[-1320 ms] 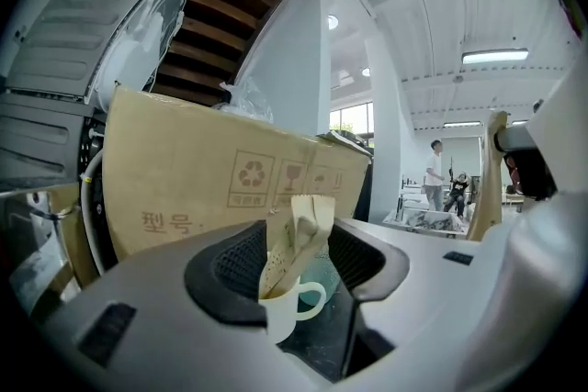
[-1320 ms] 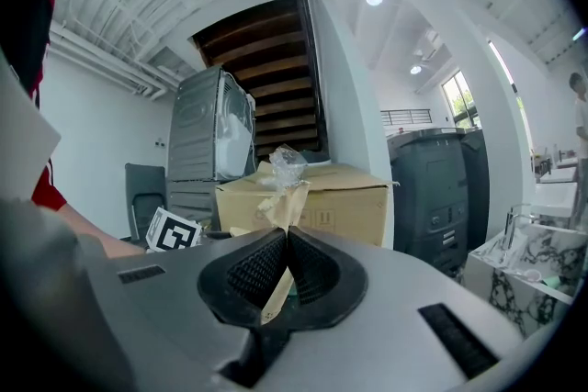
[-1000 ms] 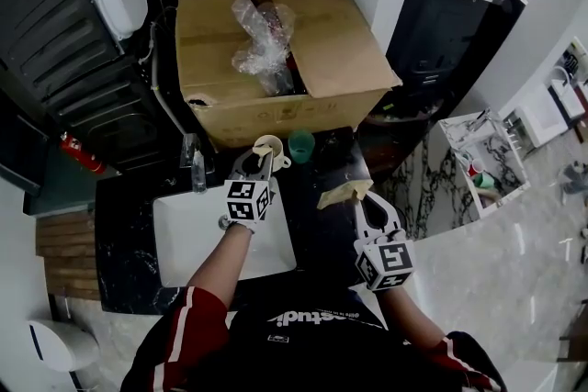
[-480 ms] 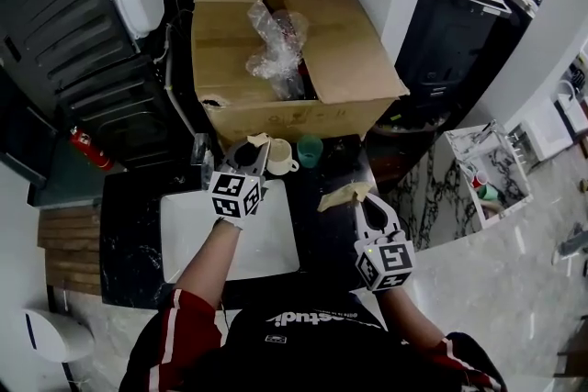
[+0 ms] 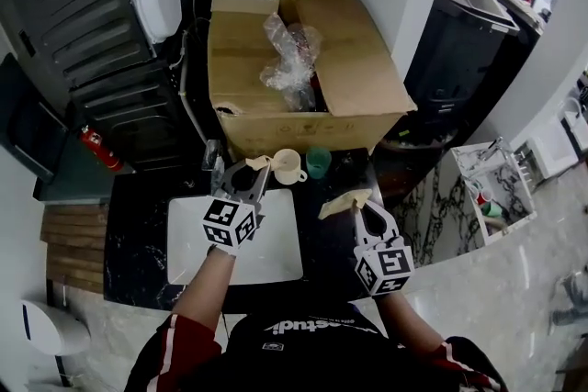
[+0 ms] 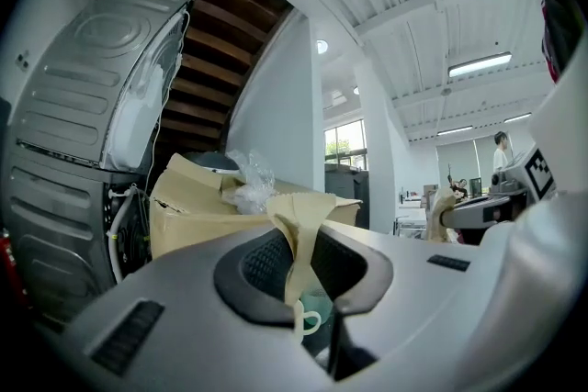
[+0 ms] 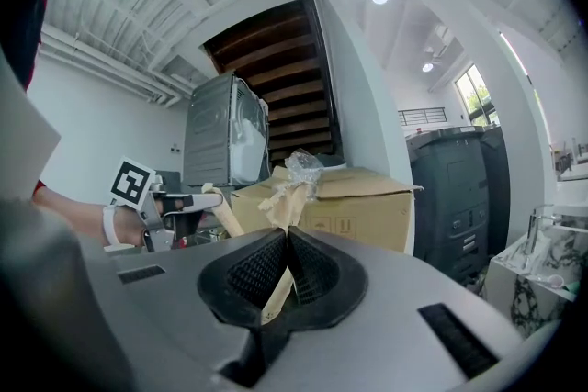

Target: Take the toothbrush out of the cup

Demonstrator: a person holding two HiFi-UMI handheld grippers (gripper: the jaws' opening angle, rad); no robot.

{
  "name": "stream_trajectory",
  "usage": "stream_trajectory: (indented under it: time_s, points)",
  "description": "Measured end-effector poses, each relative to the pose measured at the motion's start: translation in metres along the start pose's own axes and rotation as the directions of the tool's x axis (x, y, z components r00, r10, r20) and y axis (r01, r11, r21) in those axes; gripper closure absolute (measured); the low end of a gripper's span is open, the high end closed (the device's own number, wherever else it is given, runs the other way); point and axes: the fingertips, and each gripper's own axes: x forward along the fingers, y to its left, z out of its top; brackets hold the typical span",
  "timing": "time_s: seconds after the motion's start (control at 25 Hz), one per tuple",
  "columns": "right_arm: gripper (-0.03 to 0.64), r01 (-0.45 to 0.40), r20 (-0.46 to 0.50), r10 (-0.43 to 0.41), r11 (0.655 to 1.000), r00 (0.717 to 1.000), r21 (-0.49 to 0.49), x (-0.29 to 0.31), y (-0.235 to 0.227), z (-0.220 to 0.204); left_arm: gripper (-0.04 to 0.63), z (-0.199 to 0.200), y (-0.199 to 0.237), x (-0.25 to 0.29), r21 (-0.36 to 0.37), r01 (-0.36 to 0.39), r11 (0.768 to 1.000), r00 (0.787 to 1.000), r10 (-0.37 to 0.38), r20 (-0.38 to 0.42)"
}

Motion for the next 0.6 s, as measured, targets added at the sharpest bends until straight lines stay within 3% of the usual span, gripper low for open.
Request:
stream_trajectory:
  time_s: [0.44, 0.6]
  points:
    - [0.579, -0.050, 0.006, 0.050, 0.998, 0.999, -0.024, 0.012, 0.011, 0.009, 0.541, -0.004, -0.013, -0.077, -0.052, -0.070, 0.996, 0.998, 0.070, -0.002]
    - [0.579, -0.070, 0.001, 0.070, 0.997, 0.998, -0.019, 0.015, 0.021, 0.006, 0.541, -0.013, -0.021, -0.092, -0.007, -0.094, 0.996, 0.995, 0.094, -0.023]
